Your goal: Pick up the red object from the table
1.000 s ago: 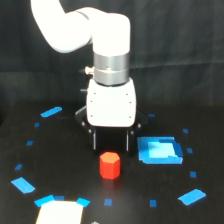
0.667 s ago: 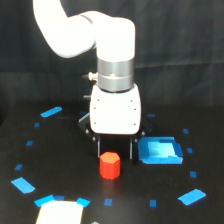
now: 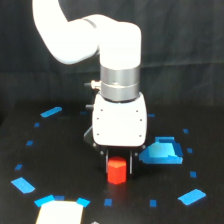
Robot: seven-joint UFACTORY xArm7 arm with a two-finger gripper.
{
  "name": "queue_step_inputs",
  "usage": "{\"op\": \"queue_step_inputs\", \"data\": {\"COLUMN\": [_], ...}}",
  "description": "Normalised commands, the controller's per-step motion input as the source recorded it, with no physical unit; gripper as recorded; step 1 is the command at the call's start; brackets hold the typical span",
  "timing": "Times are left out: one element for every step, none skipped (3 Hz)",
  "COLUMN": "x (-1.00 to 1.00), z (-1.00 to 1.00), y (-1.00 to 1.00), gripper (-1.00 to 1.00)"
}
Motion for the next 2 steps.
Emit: {"op": "queue_step_inputs", "data": {"x": [0.53,0.11], "z": [1.0,1.0], "y": [0.59,0.71], "gripper": [-0.93,-1.0]}}
